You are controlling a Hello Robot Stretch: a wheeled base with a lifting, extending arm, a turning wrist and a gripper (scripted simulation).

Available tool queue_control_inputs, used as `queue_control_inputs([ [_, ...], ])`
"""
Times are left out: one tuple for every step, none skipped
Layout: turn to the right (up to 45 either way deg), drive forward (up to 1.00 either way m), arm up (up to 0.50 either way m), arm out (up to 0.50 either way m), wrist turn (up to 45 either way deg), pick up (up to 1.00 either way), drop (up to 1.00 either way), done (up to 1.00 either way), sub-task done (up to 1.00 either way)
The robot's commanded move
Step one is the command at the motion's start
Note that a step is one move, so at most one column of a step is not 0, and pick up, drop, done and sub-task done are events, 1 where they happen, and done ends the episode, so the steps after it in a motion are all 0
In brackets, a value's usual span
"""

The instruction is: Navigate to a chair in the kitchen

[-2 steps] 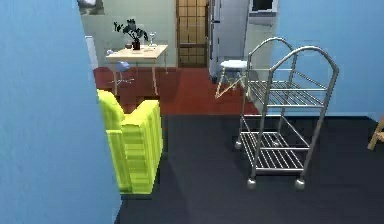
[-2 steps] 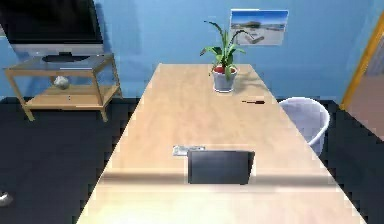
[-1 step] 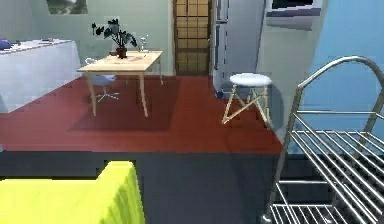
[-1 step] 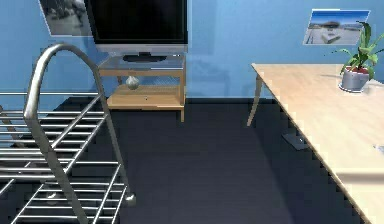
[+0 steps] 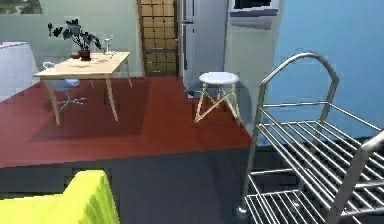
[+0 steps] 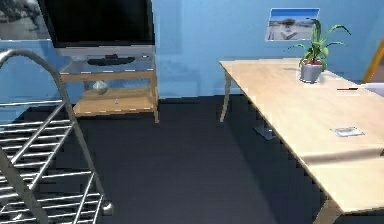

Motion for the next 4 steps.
queue_control_inputs([
  [0.0, 0.15, 0.0, 0.0, 0.0, 0.0, 0.0, 0.0, 0.0],
  [-6.0, 0.0, 0.0, 0.0, 0.0, 0.0, 0.0, 0.0, 0.0],
  [0.0, 1.0, 0.0, 0.0, 0.0, 0.0, 0.0, 0.0, 0.0],
  [-45.0, 0.0, 0.0, 0.0, 0.0, 0.0, 0.0, 0.0, 0.0],
])
